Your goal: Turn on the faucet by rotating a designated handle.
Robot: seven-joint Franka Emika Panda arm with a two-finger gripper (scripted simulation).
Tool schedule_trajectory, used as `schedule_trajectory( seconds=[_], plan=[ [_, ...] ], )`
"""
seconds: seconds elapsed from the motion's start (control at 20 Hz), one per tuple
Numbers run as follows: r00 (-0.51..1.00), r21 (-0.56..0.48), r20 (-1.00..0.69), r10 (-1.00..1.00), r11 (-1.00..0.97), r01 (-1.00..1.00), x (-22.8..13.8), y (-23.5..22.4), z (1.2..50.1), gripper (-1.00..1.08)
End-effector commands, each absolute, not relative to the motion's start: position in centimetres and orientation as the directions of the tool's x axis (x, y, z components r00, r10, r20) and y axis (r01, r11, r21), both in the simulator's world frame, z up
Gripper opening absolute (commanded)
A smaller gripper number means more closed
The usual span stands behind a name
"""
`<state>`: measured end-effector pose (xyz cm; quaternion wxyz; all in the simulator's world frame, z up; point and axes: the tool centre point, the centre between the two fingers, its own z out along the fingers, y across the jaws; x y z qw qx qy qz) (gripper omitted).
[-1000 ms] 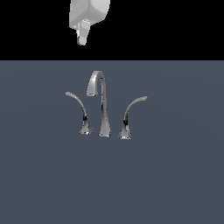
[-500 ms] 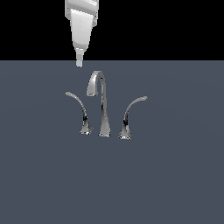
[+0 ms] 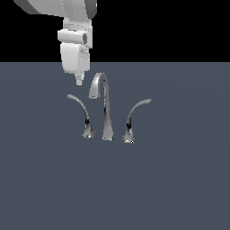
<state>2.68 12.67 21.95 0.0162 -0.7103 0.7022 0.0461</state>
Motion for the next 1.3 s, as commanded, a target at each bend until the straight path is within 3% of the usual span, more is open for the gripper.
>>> schedule_trajectory(
  seconds=[0.0, 0.55, 1.25],
  plan=[
    [-0.045, 0.036, -0.065, -0.997, 0.043, -0.998, 3.3, 13.1, 20.6, -1.00],
    [-0.178, 0.005, -0.006, -0.984, 0.178, -0.984, 4.8, 14.3, 17.4, -1.00],
    [-0.191, 0.000, 0.000, -0.982, 0.191, -0.982, 3.6, 15.3, 17.0, -1.00]
  ],
)
